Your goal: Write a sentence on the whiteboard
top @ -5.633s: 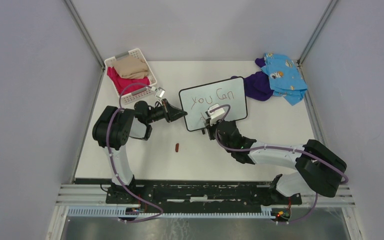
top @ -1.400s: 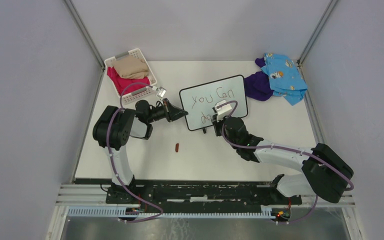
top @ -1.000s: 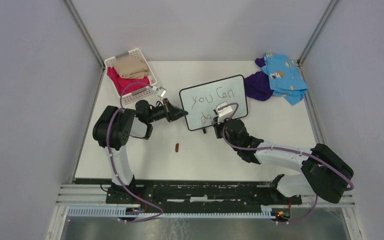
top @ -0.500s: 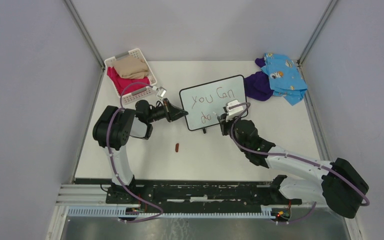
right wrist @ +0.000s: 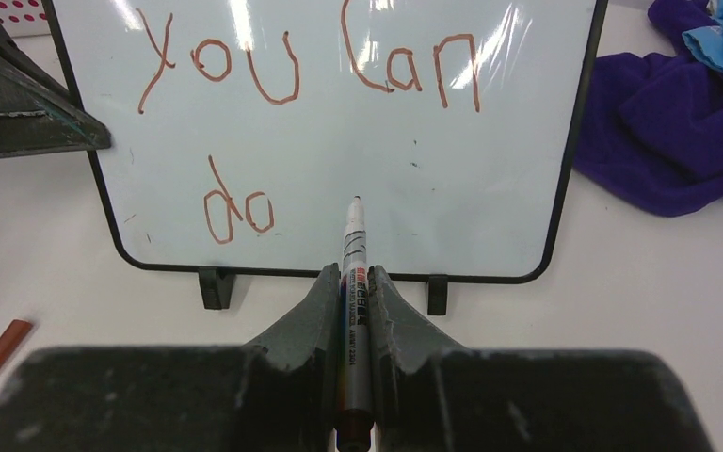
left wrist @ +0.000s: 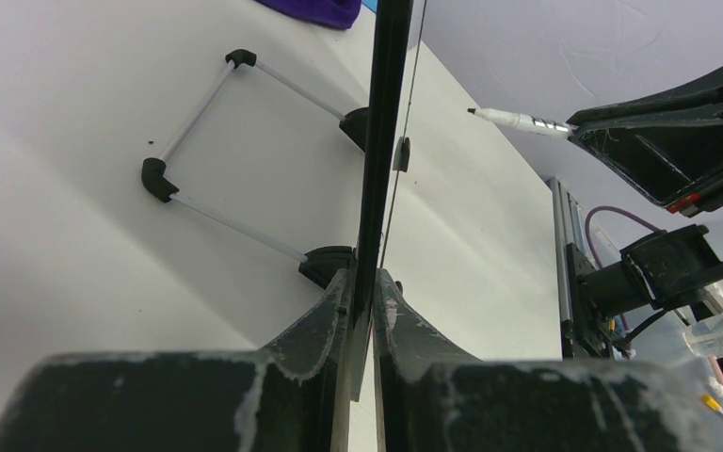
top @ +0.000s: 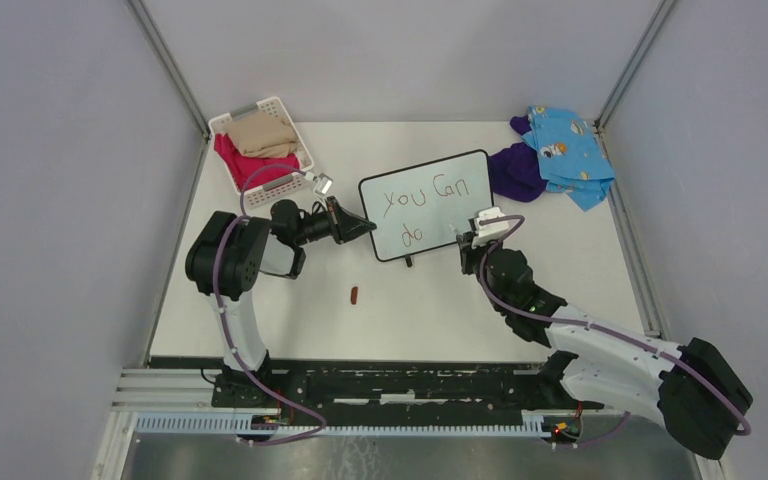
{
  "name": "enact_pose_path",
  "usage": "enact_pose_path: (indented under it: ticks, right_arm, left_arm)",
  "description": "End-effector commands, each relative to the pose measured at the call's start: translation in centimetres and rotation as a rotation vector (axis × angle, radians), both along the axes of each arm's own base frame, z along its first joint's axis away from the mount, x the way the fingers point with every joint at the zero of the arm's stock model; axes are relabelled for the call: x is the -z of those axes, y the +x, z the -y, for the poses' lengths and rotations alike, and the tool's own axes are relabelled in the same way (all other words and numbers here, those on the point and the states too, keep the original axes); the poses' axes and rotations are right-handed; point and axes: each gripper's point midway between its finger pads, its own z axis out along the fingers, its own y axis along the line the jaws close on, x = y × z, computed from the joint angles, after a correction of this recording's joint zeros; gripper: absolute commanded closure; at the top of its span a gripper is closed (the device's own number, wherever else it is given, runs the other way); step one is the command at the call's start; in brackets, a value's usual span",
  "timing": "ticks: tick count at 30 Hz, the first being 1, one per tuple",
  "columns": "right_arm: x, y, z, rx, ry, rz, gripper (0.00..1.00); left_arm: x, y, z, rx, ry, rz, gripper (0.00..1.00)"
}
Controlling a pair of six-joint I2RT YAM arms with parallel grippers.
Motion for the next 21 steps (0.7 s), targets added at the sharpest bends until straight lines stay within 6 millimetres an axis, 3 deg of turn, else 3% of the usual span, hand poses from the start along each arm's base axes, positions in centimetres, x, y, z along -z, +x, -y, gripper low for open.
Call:
enact_pose_path:
  ticks: [1,8,21]
  right_arm:
    - [-0.9,0.4,-0.4,-0.011,0.024,0.036,1.00]
    - [-0.9,0.7,-2.8,-0.103,0.015,0.021,1.00]
    - [-1.9,2.2,-4.7,-0.118,0.020,0.022,1.00]
  left_arm:
    - [2.8,-0.8,0.3,0.014,0.055,-0.086,0.88]
    - [2.7,-0.9,0.3,0.016,0.054,-0.086,0.88]
    - [2.4,-0.8,0.3,0.015,0.050,-0.079,0.88]
